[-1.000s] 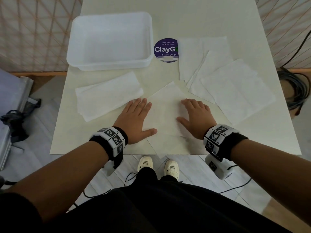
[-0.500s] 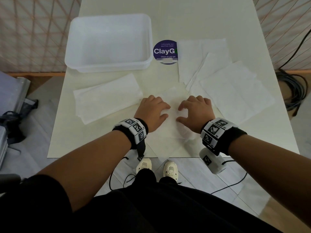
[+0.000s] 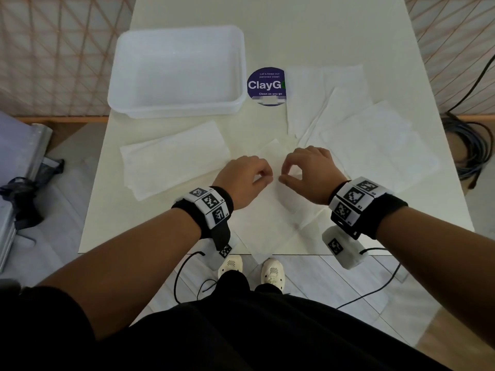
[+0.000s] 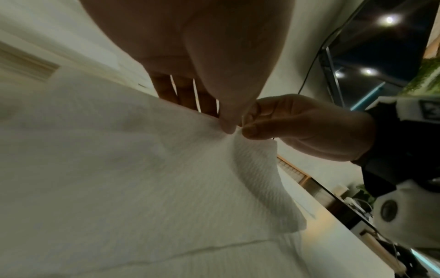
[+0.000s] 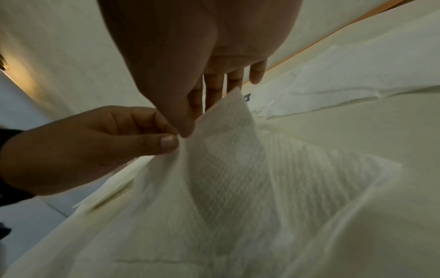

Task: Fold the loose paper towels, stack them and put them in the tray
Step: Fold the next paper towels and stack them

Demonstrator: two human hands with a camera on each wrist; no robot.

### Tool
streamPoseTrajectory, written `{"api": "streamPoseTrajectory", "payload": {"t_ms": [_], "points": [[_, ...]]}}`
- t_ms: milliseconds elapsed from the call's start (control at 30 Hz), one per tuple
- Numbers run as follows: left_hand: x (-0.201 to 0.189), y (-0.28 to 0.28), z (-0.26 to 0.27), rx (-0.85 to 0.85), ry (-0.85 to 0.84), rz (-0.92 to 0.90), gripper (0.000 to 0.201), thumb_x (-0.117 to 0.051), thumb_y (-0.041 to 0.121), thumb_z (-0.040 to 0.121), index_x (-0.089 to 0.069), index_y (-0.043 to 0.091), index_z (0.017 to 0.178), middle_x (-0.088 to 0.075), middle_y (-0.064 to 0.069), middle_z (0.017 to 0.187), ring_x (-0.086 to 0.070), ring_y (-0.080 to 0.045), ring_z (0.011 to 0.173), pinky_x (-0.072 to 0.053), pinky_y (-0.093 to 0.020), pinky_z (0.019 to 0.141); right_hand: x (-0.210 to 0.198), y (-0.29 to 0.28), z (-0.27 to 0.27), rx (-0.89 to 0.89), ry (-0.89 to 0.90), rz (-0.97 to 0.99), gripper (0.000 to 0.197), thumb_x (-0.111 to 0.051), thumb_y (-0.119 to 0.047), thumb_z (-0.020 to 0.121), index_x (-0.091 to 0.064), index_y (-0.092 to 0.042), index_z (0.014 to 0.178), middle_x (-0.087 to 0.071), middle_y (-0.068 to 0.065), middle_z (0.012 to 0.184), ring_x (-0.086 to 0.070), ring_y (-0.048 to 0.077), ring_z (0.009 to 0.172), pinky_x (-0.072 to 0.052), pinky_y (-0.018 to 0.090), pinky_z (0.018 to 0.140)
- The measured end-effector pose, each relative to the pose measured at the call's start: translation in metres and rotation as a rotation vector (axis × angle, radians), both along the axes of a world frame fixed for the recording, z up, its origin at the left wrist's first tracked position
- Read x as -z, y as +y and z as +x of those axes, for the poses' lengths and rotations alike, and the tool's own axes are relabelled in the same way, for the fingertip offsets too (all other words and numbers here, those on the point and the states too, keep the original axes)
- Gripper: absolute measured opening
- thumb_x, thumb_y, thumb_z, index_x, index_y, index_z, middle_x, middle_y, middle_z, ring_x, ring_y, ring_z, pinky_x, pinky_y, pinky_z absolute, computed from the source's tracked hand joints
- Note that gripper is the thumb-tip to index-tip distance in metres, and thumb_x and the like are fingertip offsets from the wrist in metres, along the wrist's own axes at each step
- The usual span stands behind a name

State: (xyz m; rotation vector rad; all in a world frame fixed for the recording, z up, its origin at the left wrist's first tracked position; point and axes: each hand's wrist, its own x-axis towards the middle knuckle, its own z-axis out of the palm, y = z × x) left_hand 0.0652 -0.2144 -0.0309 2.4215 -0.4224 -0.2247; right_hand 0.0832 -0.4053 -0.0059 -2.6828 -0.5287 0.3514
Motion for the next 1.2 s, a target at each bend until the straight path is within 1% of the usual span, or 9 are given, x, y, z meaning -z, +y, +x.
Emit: {"api": "streamPoseTrajectory", "payload": {"t_ms": [67, 200, 367, 467, 567, 767, 967, 1100, 1200], "points": [[-0.007, 0.007, 0.0, -0.037, 0.067, -0.094, 0.012, -0.056, 0.026, 0.094, -0.064, 0.017, 0.098, -0.065, 0.004, 0.094, -0.059, -0.014, 0.091, -0.047, -0.03, 0.083, -0.001, 0.003, 0.007, 0.027, 0.02, 0.103, 0.021, -0.055, -0.042, 0.09, -0.062, -0.023, 0.091, -0.058, -0.006, 0.092, -0.048, 0.015, 0.092, -0.03, 0.033, 0.094], [-0.03, 0.034, 0.008, -0.133, 0.069, -0.18, 0.01, -0.057, 0.022, 0.095, -0.062, 0.014, 0.098, -0.066, 0.004, 0.09, -0.059, -0.01, 0.084, -0.044, -0.018, 0.078, 0.004, 0.019, 0.025, 0.07, 0.031, 0.183, 0.023, -0.042, -0.024, 0.098, -0.06, -0.014, 0.107, -0.064, 0.004, 0.107, -0.053, 0.026, 0.1, -0.039, 0.037, 0.089], [-0.059, 0.089, 0.025, -0.196, 0.039, -0.113, 0.005, -0.059, 0.025, 0.094, -0.061, 0.021, 0.096, -0.061, 0.014, 0.086, -0.053, 0.014, 0.075, -0.035, 0.0, 0.071, 0.018, 0.047, 0.038, -0.049, 0.028, 0.018, 0.038, -0.049, -0.02, 0.092, -0.05, -0.018, 0.13, -0.055, 0.003, 0.132, -0.045, 0.026, 0.123, -0.029, 0.036, 0.106], [-0.063, 0.12, 0.039, -0.249, 0.04, -0.099, 0.004, -0.06, 0.024, 0.093, -0.061, 0.02, 0.094, -0.059, 0.014, 0.082, -0.053, 0.01, 0.071, -0.037, -0.004, 0.069, 0.023, 0.061, 0.037, -0.143, 0.036, -0.045, 0.049, -0.054, -0.021, 0.09, -0.042, -0.021, 0.137, -0.044, 0.001, 0.143, -0.034, 0.022, 0.135, -0.016, 0.036, 0.115], [-0.051, 0.145, 0.051, -0.304, 0.095, -0.076, 0.007, -0.061, 0.024, 0.093, -0.062, 0.017, 0.095, -0.06, 0.009, 0.081, -0.055, -0.008, 0.075, -0.042, -0.015, 0.07, 0.029, 0.068, 0.035, -0.207, 0.049, -0.099, 0.053, -0.054, -0.02, 0.089, -0.04, -0.025, 0.139, -0.038, -0.004, 0.147, -0.029, 0.019, 0.139, -0.008, 0.038, 0.117], [-0.012, 0.161, 0.061, -0.413, 0.184, -0.01, 0.013, -0.064, 0.028, 0.09, -0.063, 0.017, 0.096, -0.064, 0.0, 0.088, -0.058, -0.016, 0.084, -0.042, -0.024, 0.075, 0.03, 0.065, 0.039, -0.187, -0.04, -0.146, 0.045, -0.058, -0.028, 0.085, -0.05, -0.029, 0.13, -0.051, -0.004, 0.131, -0.045, 0.023, 0.121, -0.022, 0.036, 0.108], [-0.002, 0.161, 0.068, -0.487, 0.104, 0.013, 0.014, -0.068, 0.029, 0.086, -0.065, 0.018, 0.093, -0.061, 0.001, 0.088, -0.054, -0.013, 0.083, -0.038, -0.016, 0.067, 0.021, 0.07, 0.046, -0.166, 0.006, -0.209, 0.037, -0.061, -0.033, 0.086, -0.056, -0.031, 0.123, -0.054, -0.002, 0.118, -0.046, 0.022, 0.114, -0.027, 0.035, 0.102], [0.007, 0.162, 0.067, -0.436, 0.115, 0.11, 0.025, -0.07, 0.031, 0.084, -0.062, 0.015, 0.102, -0.059, 0.001, 0.097, -0.052, -0.014, 0.09, -0.039, -0.023, 0.079, 0.019, 0.071, 0.047, -0.132, 0.022, -0.207, 0.028, -0.063, -0.034, 0.084, -0.063, -0.03, 0.111, -0.056, -0.003, 0.113, -0.046, 0.021, 0.11, -0.028, 0.034, 0.099], [0.012, 0.164, 0.065, -0.393, 0.07, 0.185, 0.033, -0.07, 0.034, 0.083, -0.06, 0.015, 0.109, -0.059, -0.003, 0.106, -0.051, -0.022, 0.103, -0.04, -0.029, 0.087, 0.018, 0.068, 0.048, -0.117, 0.019, -0.206, 0.02, -0.06, -0.034, 0.085, -0.065, -0.027, 0.104, -0.058, -0.003, 0.113, -0.047, 0.021, 0.109, -0.028, 0.034, 0.099]]}}
